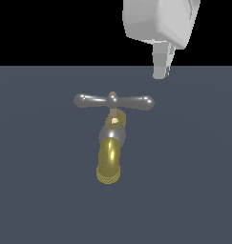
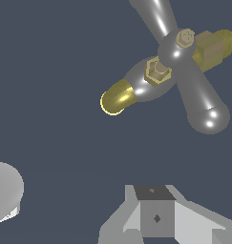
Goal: Turn on the faucet by rotating a designated handle.
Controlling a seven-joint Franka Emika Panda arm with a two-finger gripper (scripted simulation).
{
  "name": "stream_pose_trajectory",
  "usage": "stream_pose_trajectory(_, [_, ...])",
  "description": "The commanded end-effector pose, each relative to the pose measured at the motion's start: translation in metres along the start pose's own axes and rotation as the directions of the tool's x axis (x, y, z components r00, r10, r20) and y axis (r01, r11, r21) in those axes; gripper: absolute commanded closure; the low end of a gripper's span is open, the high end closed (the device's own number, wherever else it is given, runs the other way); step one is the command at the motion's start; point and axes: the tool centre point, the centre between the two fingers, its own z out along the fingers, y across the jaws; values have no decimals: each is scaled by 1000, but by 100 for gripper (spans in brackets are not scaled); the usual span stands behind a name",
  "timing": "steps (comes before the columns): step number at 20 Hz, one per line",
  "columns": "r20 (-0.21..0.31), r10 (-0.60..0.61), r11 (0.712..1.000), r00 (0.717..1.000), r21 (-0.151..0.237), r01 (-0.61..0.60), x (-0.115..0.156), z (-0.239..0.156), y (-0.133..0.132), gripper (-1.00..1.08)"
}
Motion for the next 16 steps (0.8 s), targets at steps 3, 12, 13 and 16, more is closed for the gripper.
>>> stream_pose_trajectory(3, [-1, -109, 994, 994, -2, 109, 4, 22, 12, 108])
stream_pose_trajectory(12, [-2, -297, 955, 955, -4, 297, 15, 61, 32, 108])
stream_pose_trajectory(13, [-3, -312, 950, 950, -4, 312, 17, 64, 33, 108])
stream_pose_trajectory(16, [-4, -351, 936, 936, -5, 351, 20, 72, 37, 108])
